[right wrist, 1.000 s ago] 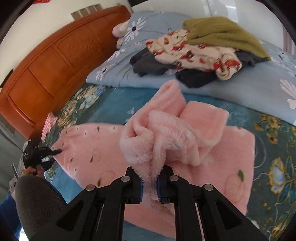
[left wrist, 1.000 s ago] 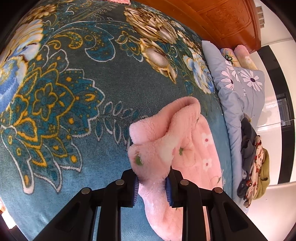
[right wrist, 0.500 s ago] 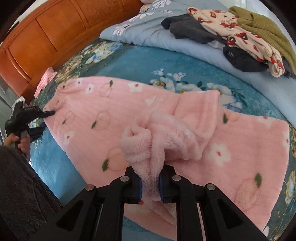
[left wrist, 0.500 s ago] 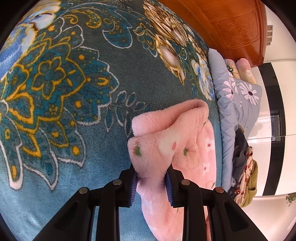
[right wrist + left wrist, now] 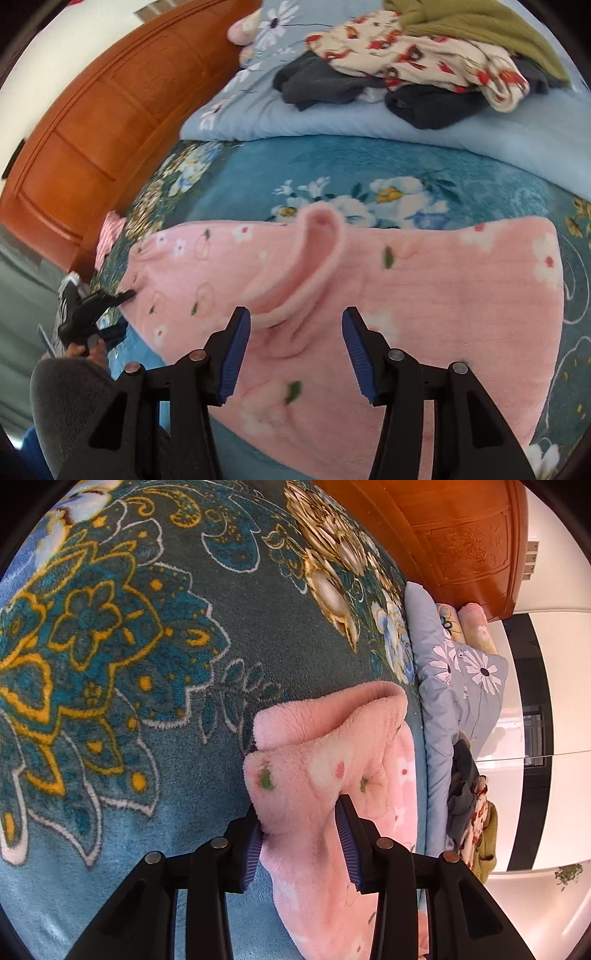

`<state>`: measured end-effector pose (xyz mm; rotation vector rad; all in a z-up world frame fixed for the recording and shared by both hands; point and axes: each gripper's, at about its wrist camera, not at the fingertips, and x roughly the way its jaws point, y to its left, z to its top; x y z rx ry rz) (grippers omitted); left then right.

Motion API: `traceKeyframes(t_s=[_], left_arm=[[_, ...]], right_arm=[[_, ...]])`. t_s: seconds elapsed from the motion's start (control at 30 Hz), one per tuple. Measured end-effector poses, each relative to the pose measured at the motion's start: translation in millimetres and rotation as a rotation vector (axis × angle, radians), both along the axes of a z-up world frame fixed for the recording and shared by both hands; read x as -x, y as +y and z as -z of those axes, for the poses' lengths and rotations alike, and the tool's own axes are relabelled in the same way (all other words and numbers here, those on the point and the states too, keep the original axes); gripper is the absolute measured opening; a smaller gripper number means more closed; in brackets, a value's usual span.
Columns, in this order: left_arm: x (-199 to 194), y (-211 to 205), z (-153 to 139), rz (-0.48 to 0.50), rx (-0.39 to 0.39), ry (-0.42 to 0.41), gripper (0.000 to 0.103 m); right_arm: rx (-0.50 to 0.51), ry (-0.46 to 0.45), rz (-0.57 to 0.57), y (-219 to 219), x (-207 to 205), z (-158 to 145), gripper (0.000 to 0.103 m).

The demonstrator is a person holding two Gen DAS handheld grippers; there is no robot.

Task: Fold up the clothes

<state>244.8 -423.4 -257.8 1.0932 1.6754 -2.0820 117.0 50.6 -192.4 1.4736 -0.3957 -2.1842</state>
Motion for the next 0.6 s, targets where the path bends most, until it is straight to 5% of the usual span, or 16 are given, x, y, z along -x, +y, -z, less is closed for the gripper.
traceKeyframes(t_s=[0.1, 0.3, 0.6], left_arm=[[-1, -1, 1, -0.003, -0.006, 0.011, 0.042], [-1, -6, 6, -0.015, -0.041, 0.035, 0.044], [5, -6, 9, -0.027, -0.051, 0.074, 0.054]], right_arm=[[0.043, -0.069, 0.027, -12, 13, 12, 0.053], [-0.015, -0.02, -0.298, -94, 1, 1, 0.053], [-0.205, 0.015, -0.455, -87, -34, 7, 0.06]])
